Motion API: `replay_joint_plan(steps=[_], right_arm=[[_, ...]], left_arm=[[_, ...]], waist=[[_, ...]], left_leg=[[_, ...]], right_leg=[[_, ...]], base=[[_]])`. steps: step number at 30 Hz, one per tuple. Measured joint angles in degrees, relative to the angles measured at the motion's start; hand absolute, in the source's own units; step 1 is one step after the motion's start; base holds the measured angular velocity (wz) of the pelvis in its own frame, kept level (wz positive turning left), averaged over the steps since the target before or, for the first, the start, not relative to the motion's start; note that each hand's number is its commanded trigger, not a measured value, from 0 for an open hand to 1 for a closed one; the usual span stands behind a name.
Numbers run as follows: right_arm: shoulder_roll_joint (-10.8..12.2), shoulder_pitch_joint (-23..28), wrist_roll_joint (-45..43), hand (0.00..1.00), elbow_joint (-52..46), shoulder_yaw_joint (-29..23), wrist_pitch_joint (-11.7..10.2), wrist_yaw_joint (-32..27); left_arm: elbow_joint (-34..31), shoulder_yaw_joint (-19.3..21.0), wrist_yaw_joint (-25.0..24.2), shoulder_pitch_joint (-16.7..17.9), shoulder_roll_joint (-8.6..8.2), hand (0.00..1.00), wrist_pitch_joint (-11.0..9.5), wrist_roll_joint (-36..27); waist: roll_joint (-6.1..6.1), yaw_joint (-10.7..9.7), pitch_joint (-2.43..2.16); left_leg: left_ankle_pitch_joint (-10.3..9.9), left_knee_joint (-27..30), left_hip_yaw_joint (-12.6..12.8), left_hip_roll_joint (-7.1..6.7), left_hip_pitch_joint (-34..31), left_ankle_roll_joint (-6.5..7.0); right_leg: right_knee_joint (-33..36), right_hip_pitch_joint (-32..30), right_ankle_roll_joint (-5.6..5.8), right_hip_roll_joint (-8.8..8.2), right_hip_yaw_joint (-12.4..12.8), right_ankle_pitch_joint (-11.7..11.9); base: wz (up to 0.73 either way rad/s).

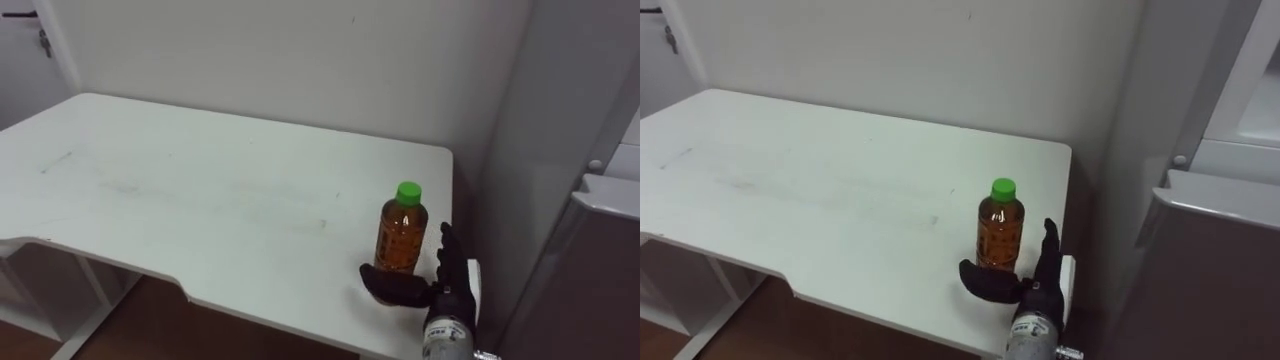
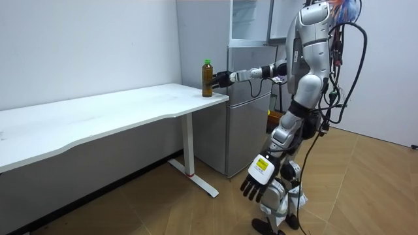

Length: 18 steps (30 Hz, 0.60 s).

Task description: Put the bottle in the upper fridge

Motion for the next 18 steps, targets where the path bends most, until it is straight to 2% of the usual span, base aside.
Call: replay_joint_plan(steps=[5, 10, 13, 18], right_arm=[[0.0, -0.23, 0.51, 0.0, 2.6, -2.01, -0.08, -0.33], [-0.04, -1.45, 0.51, 0.0, 5.49, -2.36, -1.31, -0.28], [-0.12, -2.25, 0.38, 0.0, 6.45, -2.57, -1.51, -0.26], [-0.12, -2.75, 0.23, 0.0, 6.99, -2.58, -1.56, -0.09]], left_arm=[[1.31, 0.25, -0.99, 0.06, 0.02, 0.0, -0.04, 0.01], [1.52, 0.22, -1.01, 0.25, 0.05, 0.0, -0.27, -0.06], [1.53, 0.25, -1.0, 0.04, 0.02, 0.0, -0.46, -0.02], [1.86, 0.07, -0.99, -0.02, 0.02, 0.0, -0.55, -0.06]], waist=[[-0.14, 0.28, -0.02], [-0.3, 0.36, 0.05], [-0.45, 0.32, -0.02], [-0.66, 0.4, -0.05]], left_leg=[[-0.03, 0.43, -0.17, -0.21, -0.46, 0.28], [-0.01, 0.77, -0.38, -0.27, -0.74, 0.33], [0.22, 0.77, -0.54, -0.36, -1.46, 0.47], [0.47, 0.85, -0.54, -0.54, -2.04, 0.69]], right_leg=[[0.01, -0.25, 0.24, -0.12, 0.01, 0.13], [0.46, -0.49, 0.25, -0.31, -0.13, 0.13], [1.28, -1.33, 0.25, -0.8, -1.48, 0.12], [2.24, -2.32, 0.24, -1.21, -1.49, 0.13]], base=[[0.0], [0.02], [0.05], [0.01]])
